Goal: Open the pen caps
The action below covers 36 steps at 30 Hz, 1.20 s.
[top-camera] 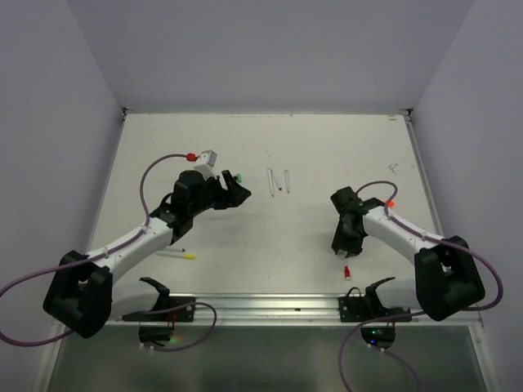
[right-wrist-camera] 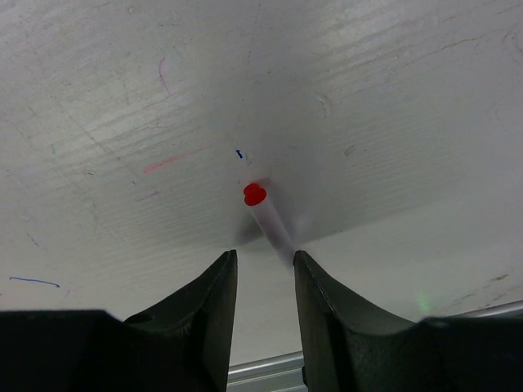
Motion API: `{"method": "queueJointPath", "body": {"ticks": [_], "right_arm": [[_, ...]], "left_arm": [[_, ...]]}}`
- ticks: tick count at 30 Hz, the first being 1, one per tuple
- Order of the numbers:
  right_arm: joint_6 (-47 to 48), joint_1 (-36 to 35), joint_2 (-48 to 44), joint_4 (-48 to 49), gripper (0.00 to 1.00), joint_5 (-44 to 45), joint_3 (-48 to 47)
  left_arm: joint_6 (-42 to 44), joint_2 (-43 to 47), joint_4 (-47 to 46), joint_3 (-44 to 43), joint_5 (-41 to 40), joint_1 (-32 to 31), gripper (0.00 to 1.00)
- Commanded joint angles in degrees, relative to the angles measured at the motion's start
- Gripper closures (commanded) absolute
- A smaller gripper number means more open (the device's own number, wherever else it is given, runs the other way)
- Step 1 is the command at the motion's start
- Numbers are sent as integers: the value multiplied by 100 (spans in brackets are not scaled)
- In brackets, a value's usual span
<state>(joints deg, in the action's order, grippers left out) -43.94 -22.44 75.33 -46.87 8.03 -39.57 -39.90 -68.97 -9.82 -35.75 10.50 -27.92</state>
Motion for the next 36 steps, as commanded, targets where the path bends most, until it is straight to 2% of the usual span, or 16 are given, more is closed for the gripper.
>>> {"method": "queueJointPath", "body": {"ticks": [1, 11, 14, 21, 24, 30, 36], "right_arm": [[-71, 2, 87, 327, 63, 181, 99], [-9, 20, 315, 828, 65, -205, 468], [-9, 20, 386, 1004, 69, -337, 556], [228, 11, 526, 1207, 98, -267, 188], [499, 2, 597, 1426, 100, -407, -225], [1097, -6, 685, 1865, 100, -1021, -1429], [879, -76, 948, 2928, 100, -2550, -2116]], "left_arm": [[-18, 94, -274, 33, -4, -55, 27], [52, 41, -169, 24, -22, -82, 27], [79, 41, -134, -2, -48, -91, 27], [307, 77, 173, -204, -66, -82, 27], [412, 85, 227, -284, 74, -82, 28], [509, 85, -150, -214, 1031, -91, 30], [203, -178, -1073, 6, 2245, -91, 26]]}}
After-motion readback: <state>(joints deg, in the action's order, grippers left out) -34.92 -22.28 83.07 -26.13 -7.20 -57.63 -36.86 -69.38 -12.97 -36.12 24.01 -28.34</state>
